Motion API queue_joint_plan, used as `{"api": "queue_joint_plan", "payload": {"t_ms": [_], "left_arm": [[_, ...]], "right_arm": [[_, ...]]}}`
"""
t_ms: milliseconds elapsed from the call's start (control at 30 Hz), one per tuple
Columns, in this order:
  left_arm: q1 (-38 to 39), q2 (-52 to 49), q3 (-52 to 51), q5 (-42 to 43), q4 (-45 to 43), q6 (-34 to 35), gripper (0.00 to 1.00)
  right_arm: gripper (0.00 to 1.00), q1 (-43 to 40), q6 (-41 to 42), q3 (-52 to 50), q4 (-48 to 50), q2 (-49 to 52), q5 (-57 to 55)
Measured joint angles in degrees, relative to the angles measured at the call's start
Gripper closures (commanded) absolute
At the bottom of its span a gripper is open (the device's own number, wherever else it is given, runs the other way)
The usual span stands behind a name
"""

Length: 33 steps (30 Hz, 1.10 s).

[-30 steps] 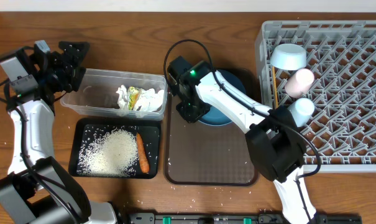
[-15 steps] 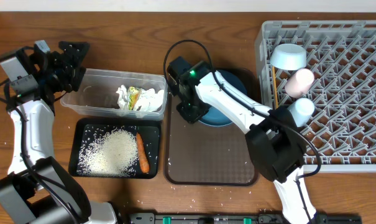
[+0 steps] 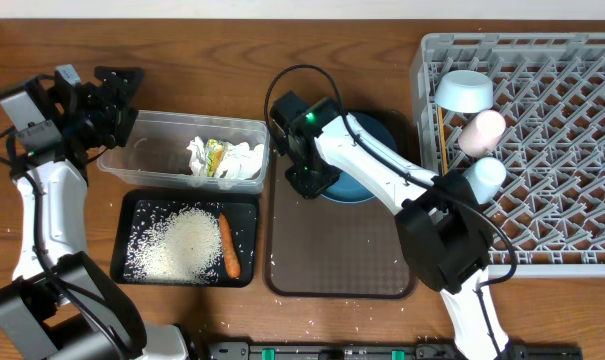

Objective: Sort waste into correct bins and load items into the dishwasher rack
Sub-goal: 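Lift the blue plate and carry it over the dish rack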

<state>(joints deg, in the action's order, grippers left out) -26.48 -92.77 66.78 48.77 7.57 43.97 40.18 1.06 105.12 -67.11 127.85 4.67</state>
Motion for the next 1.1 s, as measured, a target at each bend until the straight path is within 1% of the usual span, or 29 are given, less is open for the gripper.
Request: {"api": "queue_joint_plan", "payload": {"t_ms": [167, 200, 267, 300, 333, 633, 733, 833, 967, 1100], "left_arm": [[0.0, 0.0, 0.0, 0.0, 0.0, 0.0, 0.05], [0.0, 0.0, 0.0, 0.0, 0.0, 0.0, 0.05], [0.0, 0.0, 0.0, 0.0, 0.0, 0.0, 0.05], [0.0, 0.0, 0.0, 0.0, 0.0, 0.0, 0.05], [0.0, 0.0, 0.0, 0.0, 0.0, 0.0, 0.05], [0.0, 0.0, 0.0, 0.0, 0.0, 0.0, 0.05], [0.0, 0.0, 0.0, 0.0, 0.0, 0.0, 0.05], [0.0, 0.0, 0.0, 0.0, 0.0, 0.0, 0.05], [0.0, 0.0, 0.0, 0.2, 0.0, 0.0, 0.05], [0.0, 0.0, 0.0, 0.2, 0.0, 0.0, 0.05]], "right_arm": [[0.81, 0.0, 0.0, -0.9, 0.6, 0.0, 0.0], [0.83, 0.0, 0.0, -1.1, 0.6, 0.0, 0.0], [0.89, 0.0, 0.0, -1.5, 0.6, 0.0, 0.0], [0.97, 0.0, -0.1, -1.5, 0.6, 0.0, 0.0], [0.99, 0.0, -0.2, -1.5, 0.6, 0.0, 0.0], [0.99, 0.0, -0.4, -0.8, -0.9, -0.3, -1.6], [0.99, -0.1, -1.4, 2.3, -3.0, -0.3, 0.0], [0.99, -0.3, -3.3, 7.6, -5.1, -0.7, 3.9], [0.99, -0.9, -5.2, 13.9, -7.3, -4.3, 8.8], [0.99, -3.8, -7.0, 17.3, -7.4, -12.0, 12.6]]}}
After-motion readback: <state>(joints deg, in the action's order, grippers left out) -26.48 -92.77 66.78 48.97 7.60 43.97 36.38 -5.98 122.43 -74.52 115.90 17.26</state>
